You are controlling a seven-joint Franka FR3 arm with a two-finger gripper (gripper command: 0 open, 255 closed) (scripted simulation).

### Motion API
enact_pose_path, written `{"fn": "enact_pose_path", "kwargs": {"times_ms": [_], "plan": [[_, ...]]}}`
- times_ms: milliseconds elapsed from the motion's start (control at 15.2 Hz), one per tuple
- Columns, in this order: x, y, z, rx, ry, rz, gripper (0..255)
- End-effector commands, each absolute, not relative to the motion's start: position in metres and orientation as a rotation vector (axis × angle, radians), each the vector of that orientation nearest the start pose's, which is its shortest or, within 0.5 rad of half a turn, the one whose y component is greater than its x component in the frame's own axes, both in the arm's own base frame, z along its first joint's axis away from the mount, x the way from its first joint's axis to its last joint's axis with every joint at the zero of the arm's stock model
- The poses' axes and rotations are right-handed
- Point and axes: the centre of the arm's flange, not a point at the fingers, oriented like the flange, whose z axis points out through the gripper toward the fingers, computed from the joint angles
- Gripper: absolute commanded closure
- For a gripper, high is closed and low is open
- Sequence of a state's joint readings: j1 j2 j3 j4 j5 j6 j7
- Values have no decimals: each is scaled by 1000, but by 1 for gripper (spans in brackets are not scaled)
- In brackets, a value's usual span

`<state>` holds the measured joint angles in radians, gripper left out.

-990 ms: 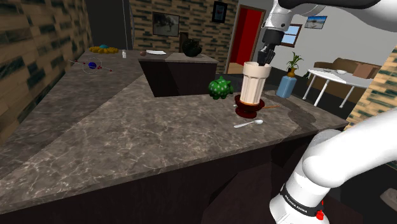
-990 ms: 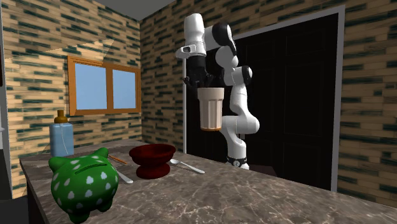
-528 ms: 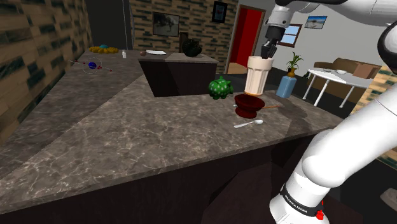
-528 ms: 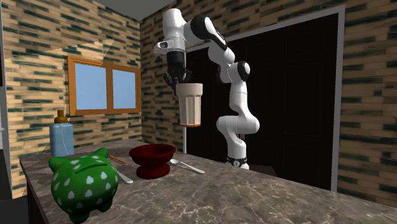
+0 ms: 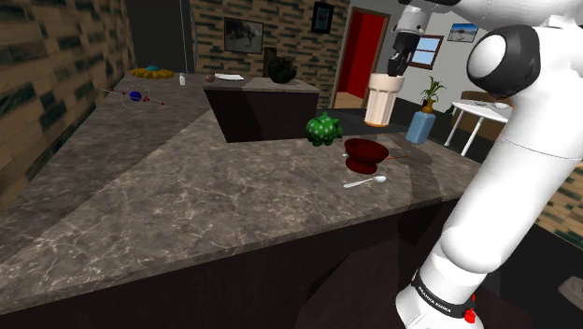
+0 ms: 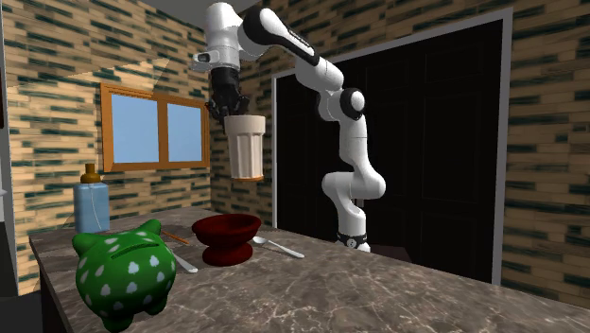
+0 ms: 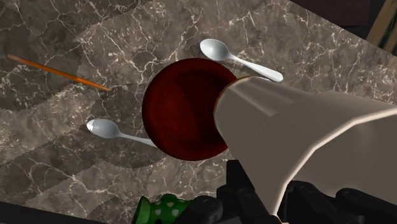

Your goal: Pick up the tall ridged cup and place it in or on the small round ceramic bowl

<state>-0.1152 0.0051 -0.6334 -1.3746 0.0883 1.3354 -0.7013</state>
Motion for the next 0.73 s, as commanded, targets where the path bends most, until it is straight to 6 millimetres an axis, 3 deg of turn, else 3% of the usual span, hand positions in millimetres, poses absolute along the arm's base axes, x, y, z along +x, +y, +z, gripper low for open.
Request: {"fn": "enact_pose_path", "kwargs": {"times_ms": [0,132,660], "plan": [[407,-377,698,-3053,36,-35,255],[414,-398,702,-3053,36,-35,255],[414,-398,660,-3053,36,-35,255]]}}
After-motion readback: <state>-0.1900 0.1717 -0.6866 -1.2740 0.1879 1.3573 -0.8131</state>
